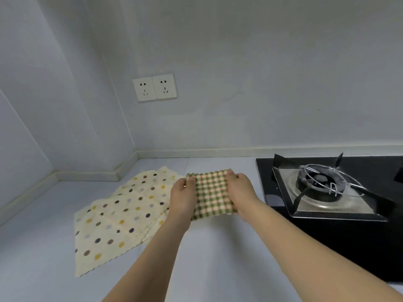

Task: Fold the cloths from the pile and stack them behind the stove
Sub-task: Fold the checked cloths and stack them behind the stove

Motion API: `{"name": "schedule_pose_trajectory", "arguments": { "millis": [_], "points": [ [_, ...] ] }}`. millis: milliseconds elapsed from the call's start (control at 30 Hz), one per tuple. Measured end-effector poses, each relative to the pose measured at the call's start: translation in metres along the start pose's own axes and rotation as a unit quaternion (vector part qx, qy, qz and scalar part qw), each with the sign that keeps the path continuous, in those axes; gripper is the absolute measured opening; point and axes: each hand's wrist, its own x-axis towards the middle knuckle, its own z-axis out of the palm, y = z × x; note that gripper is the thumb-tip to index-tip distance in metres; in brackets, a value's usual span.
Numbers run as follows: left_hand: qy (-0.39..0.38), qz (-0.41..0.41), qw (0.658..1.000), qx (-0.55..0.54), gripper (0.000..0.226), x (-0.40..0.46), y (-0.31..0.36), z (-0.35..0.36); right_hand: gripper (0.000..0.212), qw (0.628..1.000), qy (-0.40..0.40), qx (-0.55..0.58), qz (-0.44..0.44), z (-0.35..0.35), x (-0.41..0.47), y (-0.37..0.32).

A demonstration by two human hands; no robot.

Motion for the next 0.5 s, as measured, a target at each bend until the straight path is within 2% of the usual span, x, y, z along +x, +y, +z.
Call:
{"name": "schedule_pose_trajectory", "arguments": {
  "millis": [267, 500],
  "points": [
    [-0.047, -0.032, 0.998, 0.023, 0.034, -0.034, 0.149, 0.034, 0.033, 0.995, 0.079, -0.034, 0.057, -0.078, -0.034, -0.12],
    [-0.121, -0.003, 0.992, 0.047, 0.036, -0.07, 0.21, 0.119, 0.033, 0.987, 0.136, -0.065, 0.055, -0.19, -0.042, -0.148]
  ]
}}
